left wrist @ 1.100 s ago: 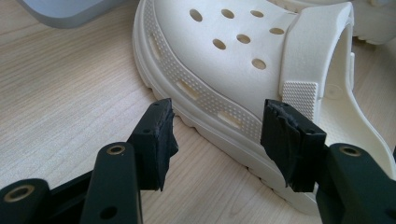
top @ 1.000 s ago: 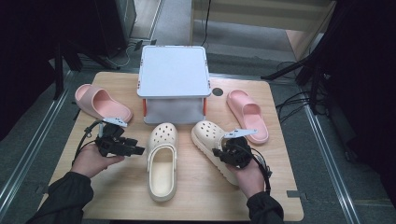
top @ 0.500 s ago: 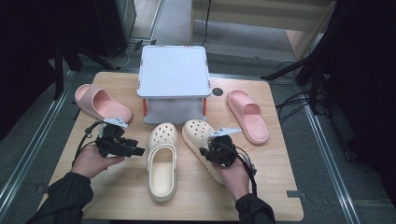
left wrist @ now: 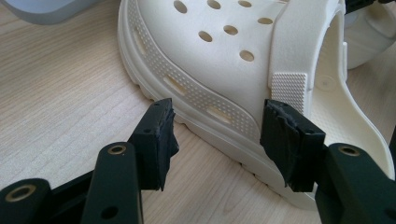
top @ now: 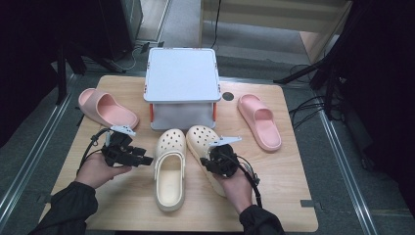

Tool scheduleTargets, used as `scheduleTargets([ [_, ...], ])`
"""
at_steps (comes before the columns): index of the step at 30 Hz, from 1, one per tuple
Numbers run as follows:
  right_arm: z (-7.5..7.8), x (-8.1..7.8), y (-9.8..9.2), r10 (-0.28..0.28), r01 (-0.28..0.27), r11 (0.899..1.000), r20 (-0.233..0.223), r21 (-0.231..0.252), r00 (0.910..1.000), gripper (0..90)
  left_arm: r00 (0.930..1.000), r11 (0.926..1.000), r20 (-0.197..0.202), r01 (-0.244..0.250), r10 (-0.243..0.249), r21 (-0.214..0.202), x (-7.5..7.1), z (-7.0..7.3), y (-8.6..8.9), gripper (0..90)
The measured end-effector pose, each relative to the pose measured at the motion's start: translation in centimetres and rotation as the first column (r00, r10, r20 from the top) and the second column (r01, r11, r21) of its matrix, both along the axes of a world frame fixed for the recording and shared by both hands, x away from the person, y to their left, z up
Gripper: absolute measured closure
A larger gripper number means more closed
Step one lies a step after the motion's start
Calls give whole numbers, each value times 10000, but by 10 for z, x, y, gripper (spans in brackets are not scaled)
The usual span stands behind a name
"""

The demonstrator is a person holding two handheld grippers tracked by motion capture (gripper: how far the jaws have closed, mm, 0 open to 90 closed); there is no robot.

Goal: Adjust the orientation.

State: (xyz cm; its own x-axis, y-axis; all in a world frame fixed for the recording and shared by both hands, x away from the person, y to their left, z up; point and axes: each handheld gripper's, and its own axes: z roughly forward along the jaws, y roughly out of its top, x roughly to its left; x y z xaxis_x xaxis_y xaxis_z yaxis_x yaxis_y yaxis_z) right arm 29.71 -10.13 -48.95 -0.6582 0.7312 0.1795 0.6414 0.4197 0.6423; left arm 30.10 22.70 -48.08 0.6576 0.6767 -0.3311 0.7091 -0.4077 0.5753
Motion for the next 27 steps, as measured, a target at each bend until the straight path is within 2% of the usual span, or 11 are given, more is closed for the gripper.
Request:
scheduleTargets([
  [3,1,0,0,76,-76,10000,-22,51,10000,735,10000,10000,54,-15,15,3,0,0,0,439],
  [6,7,1,-7,133,-138,9982,90,592,9999,713,9999,10000,124,-21,21,-15,-1,0,1,442],
  [8,13,0,-13,212,-223,9967,148,780,9997,709,9999,10000,151,-5,5,-14,-1,0,1,453],
  [10,18,-2,-20,365,-385,9952,229,897,9991,736,9997,9999,257,3,0,-108,-2,0,1,489],
  [12,23,-4,-28,478,-494,9925,172,1116,9987,814,9993,9998,359,-29,35,-173,-2,2,2,510],
  [14,28,-5,-36,476,-505,9893,249,1371,9986,853,9987,9997,502,-75,85,-214,-3,3,4,533],
  [17,33,-6,-46,492,-559,9898,535,1313,9974,860,9984,9996,545,-156,168,-222,-3,3,5,579],
  [20,33,-1,-58,436,-528,9923,829,1121,9956,854,9989,9999,460,-95,101,-135,-3,1,5,611],
  [23,30,7,-71,106,-182,9938,697,1098,9975,899,9989,10000,464,-8,10,-52,-4,-1,4,625],
  [27,29,17,-82,-29,-51,9935,698,1136,9976,900,9981,10000,609,42,-41,-20,-6,-2,2,652],
])
